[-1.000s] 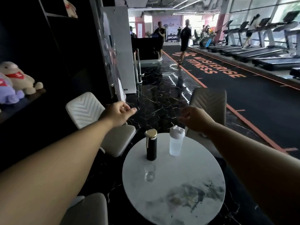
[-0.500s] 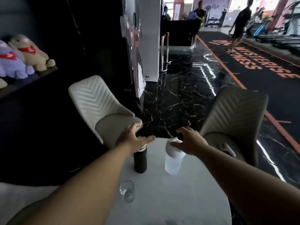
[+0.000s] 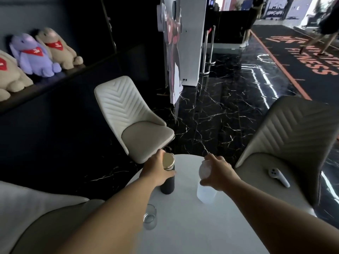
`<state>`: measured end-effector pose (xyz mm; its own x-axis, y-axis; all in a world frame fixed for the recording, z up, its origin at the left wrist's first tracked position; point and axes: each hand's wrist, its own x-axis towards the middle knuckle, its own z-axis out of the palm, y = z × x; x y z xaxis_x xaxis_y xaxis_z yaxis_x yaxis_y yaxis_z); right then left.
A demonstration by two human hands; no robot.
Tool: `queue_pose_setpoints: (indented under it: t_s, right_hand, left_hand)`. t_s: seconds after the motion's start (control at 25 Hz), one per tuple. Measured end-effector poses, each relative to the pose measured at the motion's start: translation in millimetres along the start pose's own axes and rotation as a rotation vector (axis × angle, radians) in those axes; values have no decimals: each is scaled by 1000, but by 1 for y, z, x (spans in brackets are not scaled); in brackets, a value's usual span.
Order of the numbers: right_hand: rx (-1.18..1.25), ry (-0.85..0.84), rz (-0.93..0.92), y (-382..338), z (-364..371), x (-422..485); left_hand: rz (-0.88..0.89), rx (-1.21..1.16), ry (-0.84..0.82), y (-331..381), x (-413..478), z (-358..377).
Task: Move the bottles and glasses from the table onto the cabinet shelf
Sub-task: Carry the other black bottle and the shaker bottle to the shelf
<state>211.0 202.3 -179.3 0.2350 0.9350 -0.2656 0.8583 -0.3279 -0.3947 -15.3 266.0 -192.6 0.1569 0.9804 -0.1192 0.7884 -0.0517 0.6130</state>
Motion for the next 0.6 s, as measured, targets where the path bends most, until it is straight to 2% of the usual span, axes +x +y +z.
queue_pose_setpoints:
  t_s: [0.12, 0.24, 0.44, 0.6]
  right_hand:
    - [-97, 1, -52, -15, -12, -10]
    - [-153, 24, -127, -54, -38, -22]
    - [-143, 66, -403, -179, -91, -60]
    - [-118, 49, -643, -309, -97, -113]
  left_hand:
    - [57, -24, 108, 10, -8, -32]
    - [71, -17, 199, 16, -23, -94]
    - [-15, 27, 391, -13, -93, -234]
    - [-159, 79, 599, -66, -192, -354]
